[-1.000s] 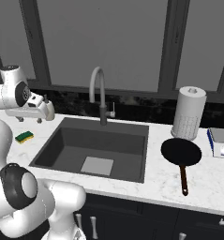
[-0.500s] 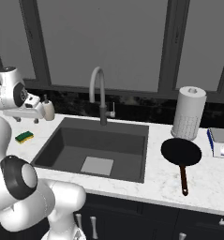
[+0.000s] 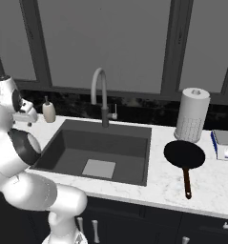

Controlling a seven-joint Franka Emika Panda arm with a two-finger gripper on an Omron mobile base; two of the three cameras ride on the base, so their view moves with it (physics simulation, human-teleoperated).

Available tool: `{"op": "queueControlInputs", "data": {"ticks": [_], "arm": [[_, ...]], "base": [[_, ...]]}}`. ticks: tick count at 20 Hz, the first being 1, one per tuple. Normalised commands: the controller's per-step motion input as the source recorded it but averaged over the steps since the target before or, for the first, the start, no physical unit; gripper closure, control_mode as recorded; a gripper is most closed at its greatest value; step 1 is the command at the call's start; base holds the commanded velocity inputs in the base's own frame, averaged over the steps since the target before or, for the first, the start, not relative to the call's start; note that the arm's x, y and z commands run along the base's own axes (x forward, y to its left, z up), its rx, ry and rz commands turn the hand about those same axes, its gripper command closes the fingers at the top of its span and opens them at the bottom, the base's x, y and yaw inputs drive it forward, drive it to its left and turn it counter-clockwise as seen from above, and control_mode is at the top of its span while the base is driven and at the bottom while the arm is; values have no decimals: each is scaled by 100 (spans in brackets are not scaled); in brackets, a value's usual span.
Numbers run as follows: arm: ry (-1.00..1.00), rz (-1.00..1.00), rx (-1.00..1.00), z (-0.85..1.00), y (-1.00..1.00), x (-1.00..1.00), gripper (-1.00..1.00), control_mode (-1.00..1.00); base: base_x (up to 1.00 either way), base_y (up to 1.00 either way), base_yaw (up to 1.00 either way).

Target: Pick the pan and sponge and place them into the sink. Then turn on the water.

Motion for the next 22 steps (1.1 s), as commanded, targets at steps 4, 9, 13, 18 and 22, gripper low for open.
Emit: {"op": "queueControlInputs", "data": {"ticks": [4, 9, 13, 18, 22], "arm": [[4, -2, -2, -27, 50, 25, -100, -100], [2, 0, 0, -2, 0, 0, -100, -100], [2, 0, 0, -22, 2, 3, -100, -100], [1, -2, 0, -42, 15, 15, -100, -100], [6, -4, 0, -27, 9, 8, -100, -100]], "base": [[0, 0, 0], [0, 0, 0], [0, 0, 0], [0, 0, 0], [0, 0, 0]]}}
